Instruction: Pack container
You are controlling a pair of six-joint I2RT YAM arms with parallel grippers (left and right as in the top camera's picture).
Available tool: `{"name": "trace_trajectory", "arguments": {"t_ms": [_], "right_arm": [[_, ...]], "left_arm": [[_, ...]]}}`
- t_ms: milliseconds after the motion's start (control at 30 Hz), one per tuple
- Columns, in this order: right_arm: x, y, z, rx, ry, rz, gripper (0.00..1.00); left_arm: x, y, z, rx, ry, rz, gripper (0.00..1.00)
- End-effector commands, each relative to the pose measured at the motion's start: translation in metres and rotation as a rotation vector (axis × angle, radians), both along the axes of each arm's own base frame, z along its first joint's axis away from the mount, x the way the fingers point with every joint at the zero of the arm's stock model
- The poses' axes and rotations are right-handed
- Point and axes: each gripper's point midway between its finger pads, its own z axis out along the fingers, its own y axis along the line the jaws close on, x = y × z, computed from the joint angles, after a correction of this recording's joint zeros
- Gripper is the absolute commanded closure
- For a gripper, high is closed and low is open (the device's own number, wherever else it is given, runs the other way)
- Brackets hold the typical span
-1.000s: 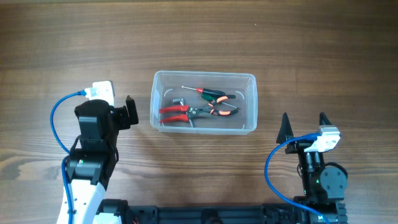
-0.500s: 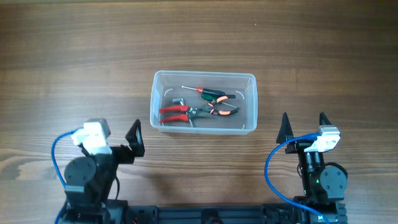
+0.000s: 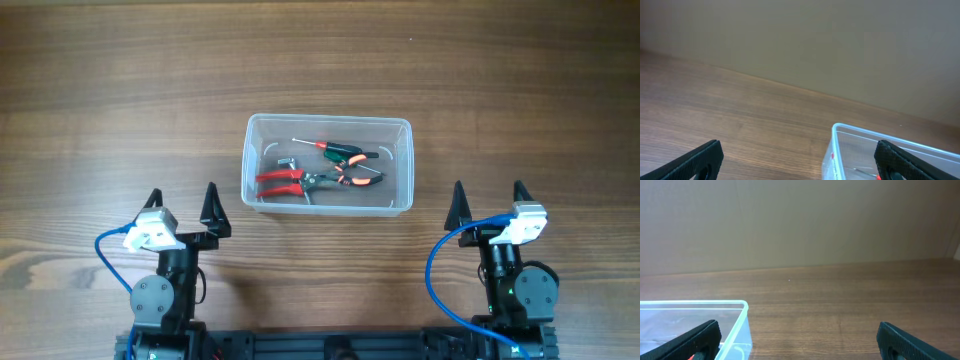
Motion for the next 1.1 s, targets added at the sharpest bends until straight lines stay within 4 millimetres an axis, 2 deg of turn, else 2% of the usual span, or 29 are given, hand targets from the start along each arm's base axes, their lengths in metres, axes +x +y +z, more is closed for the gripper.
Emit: {"name": "trace_trajectory", "arguments": {"t_ms": [0, 33, 100, 1067], "right_arm": [[0.0, -0.001, 0.003, -0.006, -0.013, -0.01, 0.0], [0.0, -0.001, 0.003, -0.006, -0.014, -0.01, 0.0], [0.0, -0.001, 0.003, -0.006, -0.014, -0.01, 0.0], [0.0, -0.001, 0.003, -0.006, -0.014, -0.01, 0.0]], "left_arm": [[0.0, -0.002, -0.006, 0.044, 0.017, -0.009, 0.0], [-0.001, -0.008, -0.015, 0.046, 0.054, -0.045, 0.0], [-0.002, -0.025, -0.02, 0.119, 0.068, -0.151, 0.0], [-0.004, -0.036, -0.02, 0.129, 0.061, -0.203, 0.0]]}}
